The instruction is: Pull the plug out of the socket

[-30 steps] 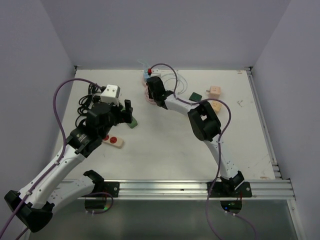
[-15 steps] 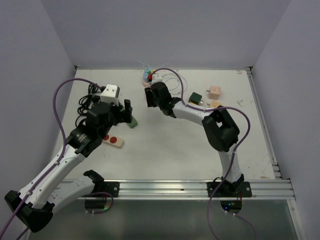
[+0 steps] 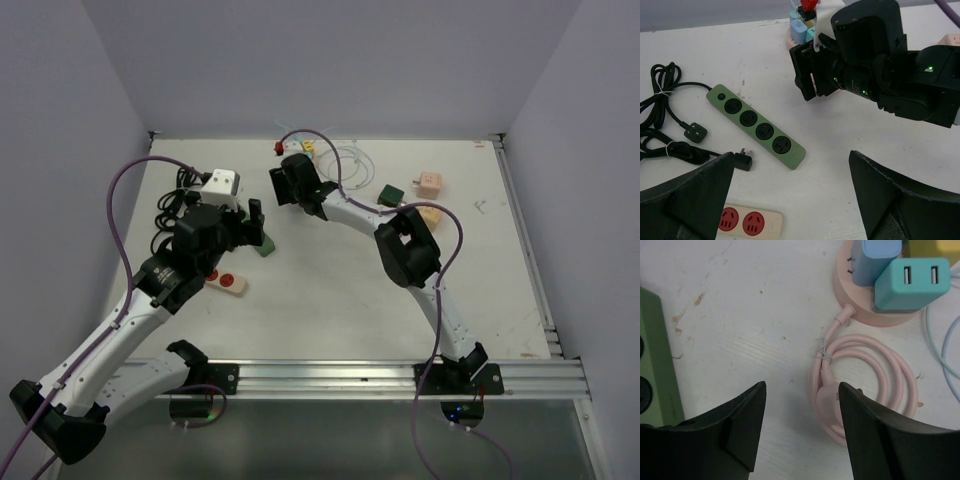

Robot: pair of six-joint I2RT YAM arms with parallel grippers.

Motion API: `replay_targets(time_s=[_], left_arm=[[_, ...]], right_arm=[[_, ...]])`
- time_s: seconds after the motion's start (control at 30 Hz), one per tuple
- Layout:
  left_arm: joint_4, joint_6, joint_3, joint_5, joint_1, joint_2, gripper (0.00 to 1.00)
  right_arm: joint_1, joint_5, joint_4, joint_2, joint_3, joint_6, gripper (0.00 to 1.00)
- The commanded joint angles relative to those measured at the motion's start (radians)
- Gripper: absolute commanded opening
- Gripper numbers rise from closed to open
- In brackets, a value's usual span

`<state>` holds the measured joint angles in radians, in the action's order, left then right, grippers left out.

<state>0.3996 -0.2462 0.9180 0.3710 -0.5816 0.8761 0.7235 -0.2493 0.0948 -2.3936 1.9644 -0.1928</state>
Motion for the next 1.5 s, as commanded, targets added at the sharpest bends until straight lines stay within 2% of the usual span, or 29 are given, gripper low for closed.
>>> replay_targets(time_s=[0.0, 0.13, 0.23, 0.47, 0.57, 0.7, 1.0, 1.3, 1.47], left_arm=[[-0.010, 0.015, -0.008, 0.017, 0.006, -0.005, 1.00], [-0.013, 0.016, -0.010, 0.013, 0.006, -0.002, 0.99], [-0.008, 0.019, -0.005, 0.013, 0.006, 0.004, 1.00], [-0.008, 0.021, -0.005, 0.016, 0.008, 0.003, 1.00], [-0.007, 0.019, -0.005, 0.016, 0.008, 0.003, 1.00], [-0.007, 0.019, -0.007, 0.020, 0.006, 0.001, 1.00], [-0.004, 0.016, -0.007, 0.036, 0.006, -0.006, 0.99], [-0.002, 0.012, -0.008, 0.039, 0.006, 0.007, 1.00], [0.002, 0.001, -0.005, 0.011, 0.006, 0.027, 1.00]], right_arm=[[-0.006, -0.056, 0.063, -0.065, 0.068, 0.049, 0.64], [-0.006, -0.058, 0.091, -0.098, 0.102, 0.065, 0.62], [-0.006, -0.041, 0.071, -0.078, 0.053, 0.072, 0.58], [-0.006, -0.019, 0.092, -0.030, -0.035, 0.098, 0.33], [-0.006, 0.014, 0.094, -0.004, -0.091, 0.104, 0.28], [-0.004, 0.065, 0.121, 0.075, -0.165, 0.086, 0.25], [0.017, 0.208, 0.154, 0.306, -0.453, 0.032, 0.23], [0.106, 0.286, 0.076, 0.648, -0.924, -0.080, 0.27], [0.160, 0.303, 0.063, 0.839, -1.070, -0.122, 0.31]])
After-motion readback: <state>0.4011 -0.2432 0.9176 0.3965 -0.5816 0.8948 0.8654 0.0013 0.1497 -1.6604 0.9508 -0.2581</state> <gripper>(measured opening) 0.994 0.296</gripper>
